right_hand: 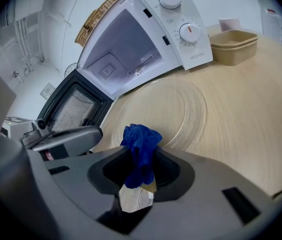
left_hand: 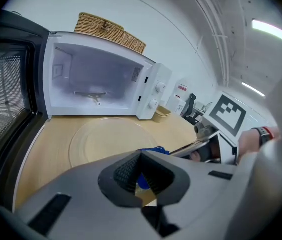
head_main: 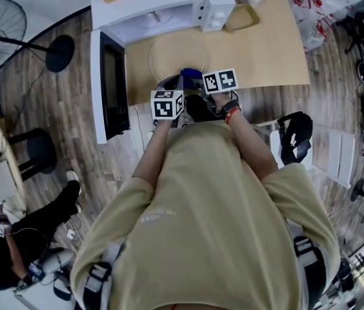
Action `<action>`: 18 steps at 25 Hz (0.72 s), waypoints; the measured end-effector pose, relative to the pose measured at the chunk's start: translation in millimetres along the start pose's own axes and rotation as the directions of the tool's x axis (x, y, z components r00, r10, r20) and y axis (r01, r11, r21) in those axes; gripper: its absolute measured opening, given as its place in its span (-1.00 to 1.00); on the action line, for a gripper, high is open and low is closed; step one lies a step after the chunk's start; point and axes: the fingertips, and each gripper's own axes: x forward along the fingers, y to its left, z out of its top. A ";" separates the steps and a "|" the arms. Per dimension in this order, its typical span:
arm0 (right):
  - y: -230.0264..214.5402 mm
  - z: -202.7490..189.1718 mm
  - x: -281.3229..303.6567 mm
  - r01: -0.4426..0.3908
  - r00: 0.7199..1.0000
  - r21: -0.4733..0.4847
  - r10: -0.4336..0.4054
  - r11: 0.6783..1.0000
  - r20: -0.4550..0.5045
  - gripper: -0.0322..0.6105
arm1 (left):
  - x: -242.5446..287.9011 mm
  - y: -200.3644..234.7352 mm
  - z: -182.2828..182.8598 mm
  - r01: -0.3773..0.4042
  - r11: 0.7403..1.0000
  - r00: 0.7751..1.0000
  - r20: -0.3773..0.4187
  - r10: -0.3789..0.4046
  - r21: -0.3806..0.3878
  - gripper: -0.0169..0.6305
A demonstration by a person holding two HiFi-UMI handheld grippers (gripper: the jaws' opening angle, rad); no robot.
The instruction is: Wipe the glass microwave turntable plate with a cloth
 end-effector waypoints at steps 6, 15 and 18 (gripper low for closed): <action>-10.8 0.4 -9.0 0.027 0.999 0.031 -0.028 0.999 0.037 -0.51 | 5.0 -6.8 -1.0 0.019 1.000 1.000 -0.012 -0.019 0.020 -0.92; -36.4 4.2 -31.4 0.084 0.992 0.095 -0.092 0.992 0.089 -0.51 | 6.2 -15.7 -1.9 0.041 0.998 0.999 -0.029 -0.040 0.045 -0.92; -46.7 6.8 -39.8 0.118 0.987 0.103 -0.128 0.988 0.098 -0.51 | 5.9 -15.1 -3.2 0.039 0.998 0.999 -0.034 -0.037 0.049 -0.92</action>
